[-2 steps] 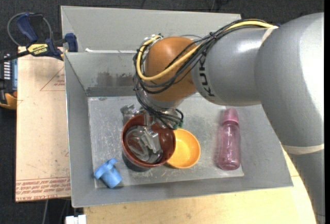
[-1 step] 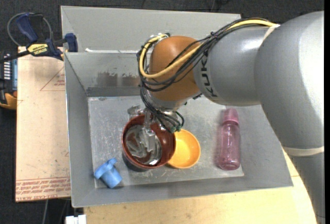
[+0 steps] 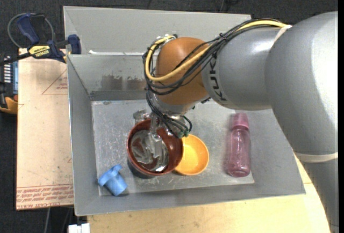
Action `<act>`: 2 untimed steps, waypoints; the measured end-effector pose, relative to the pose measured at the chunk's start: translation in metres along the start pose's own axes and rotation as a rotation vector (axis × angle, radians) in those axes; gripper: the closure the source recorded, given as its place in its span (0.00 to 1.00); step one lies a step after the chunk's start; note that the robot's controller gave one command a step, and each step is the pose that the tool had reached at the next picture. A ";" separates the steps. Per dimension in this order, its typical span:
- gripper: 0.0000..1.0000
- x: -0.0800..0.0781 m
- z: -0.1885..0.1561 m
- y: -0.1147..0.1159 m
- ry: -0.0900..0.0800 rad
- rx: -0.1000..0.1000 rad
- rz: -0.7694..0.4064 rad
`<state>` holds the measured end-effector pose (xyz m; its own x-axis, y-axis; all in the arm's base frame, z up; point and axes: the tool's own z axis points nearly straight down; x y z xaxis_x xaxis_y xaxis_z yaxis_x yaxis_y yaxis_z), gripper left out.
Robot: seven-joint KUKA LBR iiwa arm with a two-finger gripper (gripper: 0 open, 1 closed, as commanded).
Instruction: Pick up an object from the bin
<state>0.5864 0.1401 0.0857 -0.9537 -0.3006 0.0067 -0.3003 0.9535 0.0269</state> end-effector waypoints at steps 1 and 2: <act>1.00 0.001 -0.031 0.003 0.001 -0.004 0.000; 1.00 0.001 -0.058 0.002 -0.001 0.001 -0.002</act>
Offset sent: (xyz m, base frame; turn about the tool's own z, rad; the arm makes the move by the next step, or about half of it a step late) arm -0.0023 0.0018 0.0230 0.0013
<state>0.5853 0.1403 0.1441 -0.9533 -0.3021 0.0059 -0.3018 0.9530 0.0258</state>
